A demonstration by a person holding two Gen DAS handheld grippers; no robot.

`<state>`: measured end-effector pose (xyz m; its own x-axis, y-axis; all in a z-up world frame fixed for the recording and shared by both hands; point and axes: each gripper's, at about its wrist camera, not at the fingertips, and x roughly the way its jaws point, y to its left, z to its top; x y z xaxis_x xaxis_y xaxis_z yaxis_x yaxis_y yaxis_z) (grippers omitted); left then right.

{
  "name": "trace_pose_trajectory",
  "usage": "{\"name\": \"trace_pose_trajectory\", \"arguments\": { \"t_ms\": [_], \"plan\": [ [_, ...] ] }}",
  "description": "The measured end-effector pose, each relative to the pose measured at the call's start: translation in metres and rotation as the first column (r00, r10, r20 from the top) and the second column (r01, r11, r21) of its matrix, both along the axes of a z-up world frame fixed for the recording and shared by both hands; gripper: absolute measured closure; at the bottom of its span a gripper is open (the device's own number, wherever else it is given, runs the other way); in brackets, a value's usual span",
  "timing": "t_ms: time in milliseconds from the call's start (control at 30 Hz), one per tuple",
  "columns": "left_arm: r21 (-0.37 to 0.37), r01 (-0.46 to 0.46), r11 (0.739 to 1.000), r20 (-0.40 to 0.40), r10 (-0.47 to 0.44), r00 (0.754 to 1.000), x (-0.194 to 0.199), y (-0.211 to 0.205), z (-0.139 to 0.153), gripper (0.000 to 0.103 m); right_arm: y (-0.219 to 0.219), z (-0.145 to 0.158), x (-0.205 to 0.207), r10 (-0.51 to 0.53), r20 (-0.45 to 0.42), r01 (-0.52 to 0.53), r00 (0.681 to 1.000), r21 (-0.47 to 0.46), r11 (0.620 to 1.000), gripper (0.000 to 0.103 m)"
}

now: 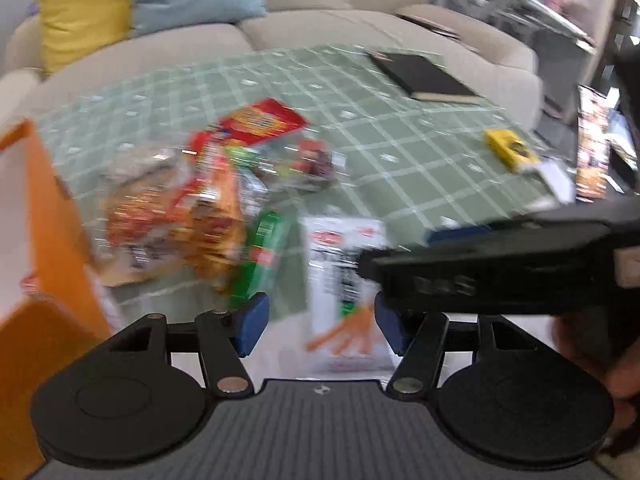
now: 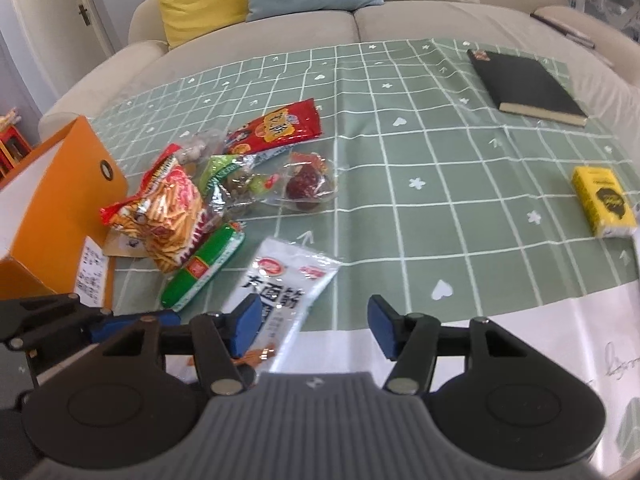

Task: Organize snacks
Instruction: 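Grasp the green sausage with left tool while right tool grasps white spicy-strip pack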

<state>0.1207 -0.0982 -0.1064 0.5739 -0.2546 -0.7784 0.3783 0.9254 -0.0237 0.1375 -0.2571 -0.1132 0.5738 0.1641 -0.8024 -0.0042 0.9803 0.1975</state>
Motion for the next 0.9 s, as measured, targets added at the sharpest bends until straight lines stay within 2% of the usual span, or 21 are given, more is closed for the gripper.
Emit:
{"name": "trace_pose_trajectory", "arguments": {
  "t_ms": [133,167,233,333,400,467,667,833,900],
  "plan": [
    [0.11,-0.046,0.993,0.042,0.042,0.998,0.009,0.001,-0.001,0.032,0.004,-0.005,0.005,0.0,-0.02,0.002,1.0,0.068,0.998,0.041],
    [0.135,-0.043,0.99,0.056,0.035,0.998,0.009,-0.001,-0.002,0.037,0.006,-0.006,0.006,0.003,-0.022,-0.002,1.0,0.072,0.997,0.041],
    [0.18,-0.03,0.983,0.094,0.014,0.995,0.01,-0.005,-0.004,0.038,0.009,-0.006,0.007,0.008,-0.018,-0.006,1.0,0.061,0.998,0.041],
    [0.222,-0.01,0.975,0.123,-0.018,0.992,0.016,-0.01,-0.011,0.052,0.006,-0.006,0.007,-0.005,-0.017,0.006,1.0,0.059,0.998,0.041],
    [0.22,-0.002,0.976,0.097,-0.02,0.995,0.021,-0.013,-0.016,0.067,0.004,-0.007,0.007,-0.017,-0.023,0.019,1.0,0.06,0.998,0.041],
    [0.214,-0.007,0.977,0.081,-0.011,0.997,0.027,-0.013,-0.019,0.071,0.003,-0.008,0.008,-0.023,-0.024,0.024,0.999,0.06,0.998,0.041],
    [0.18,-0.022,0.983,0.045,0.014,0.999,0.027,-0.005,-0.019,0.078,0.007,-0.009,0.008,0.002,-0.015,-0.001,1.0,0.054,0.999,0.041],
    [0.088,-0.105,0.991,-0.051,0.109,0.993,0.018,0.018,-0.012,0.078,0.017,-0.012,0.009,0.038,-0.018,-0.037,0.999,0.048,0.998,0.041],
    [0.073,-0.131,0.989,-0.078,0.137,0.988,0.012,0.025,-0.011,0.078,0.023,-0.014,0.011,0.054,-0.02,-0.054,0.998,0.032,0.998,0.041]
  ]
}}
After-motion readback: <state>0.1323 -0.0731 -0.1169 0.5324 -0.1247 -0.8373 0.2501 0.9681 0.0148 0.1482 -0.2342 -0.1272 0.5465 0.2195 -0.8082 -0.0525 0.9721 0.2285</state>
